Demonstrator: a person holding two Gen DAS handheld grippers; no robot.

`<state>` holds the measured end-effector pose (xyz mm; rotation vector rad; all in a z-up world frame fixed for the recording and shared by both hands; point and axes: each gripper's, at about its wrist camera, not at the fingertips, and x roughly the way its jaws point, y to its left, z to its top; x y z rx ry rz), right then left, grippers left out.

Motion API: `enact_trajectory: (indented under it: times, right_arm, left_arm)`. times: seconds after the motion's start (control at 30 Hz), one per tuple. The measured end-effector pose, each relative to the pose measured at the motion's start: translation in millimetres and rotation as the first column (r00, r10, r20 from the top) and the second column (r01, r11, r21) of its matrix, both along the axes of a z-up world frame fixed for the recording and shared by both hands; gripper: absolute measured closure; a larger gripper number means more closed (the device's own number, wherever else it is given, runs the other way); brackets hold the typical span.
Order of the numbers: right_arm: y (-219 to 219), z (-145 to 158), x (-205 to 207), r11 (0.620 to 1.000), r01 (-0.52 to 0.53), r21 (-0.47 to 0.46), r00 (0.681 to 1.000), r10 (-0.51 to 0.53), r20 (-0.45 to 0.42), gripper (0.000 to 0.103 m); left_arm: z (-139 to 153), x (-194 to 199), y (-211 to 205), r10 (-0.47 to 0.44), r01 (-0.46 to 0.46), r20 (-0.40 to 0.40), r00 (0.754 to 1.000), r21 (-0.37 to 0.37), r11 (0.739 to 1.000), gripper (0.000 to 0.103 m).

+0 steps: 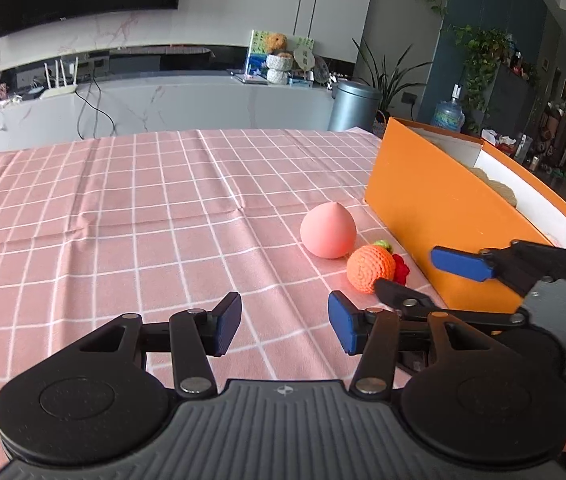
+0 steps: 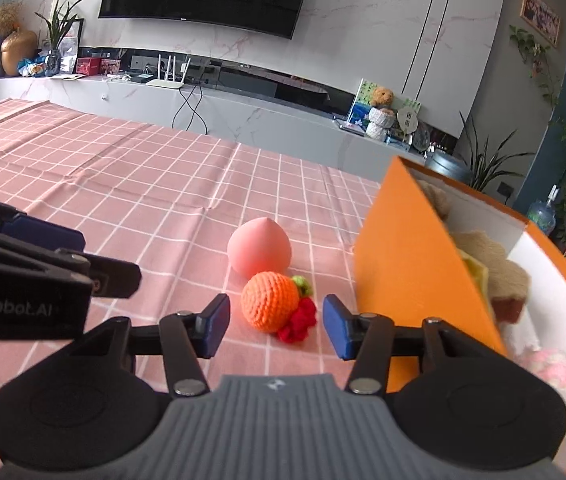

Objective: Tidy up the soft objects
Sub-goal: 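Grasp the pink egg sponge with the left gripper while the right gripper grasps the orange knitted ball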

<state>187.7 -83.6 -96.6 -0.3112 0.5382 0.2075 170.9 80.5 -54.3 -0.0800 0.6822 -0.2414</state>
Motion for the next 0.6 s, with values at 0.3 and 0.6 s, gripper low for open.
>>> enact_trajectory:
  times: [0.3,0.6]
  right_arm:
    - [3.9,-17.5,27.8,1.0,0.009,-0.023,1.0,-0.01,-0.022,0.057]
    - [3.9,-21.5,39.1,0.995,0.046,-0.088,0.998,-0.042,0.04,0.063]
  left_arm:
    - [-7.4,33.5,-7.6,-0.029,0.029,-0.036,0.999,-0.005,1.0,0.044]
    - [-11.3,53.2,-15.4,-0.079,0.079,-0.035,0.996,0.002,0.997,0.044]
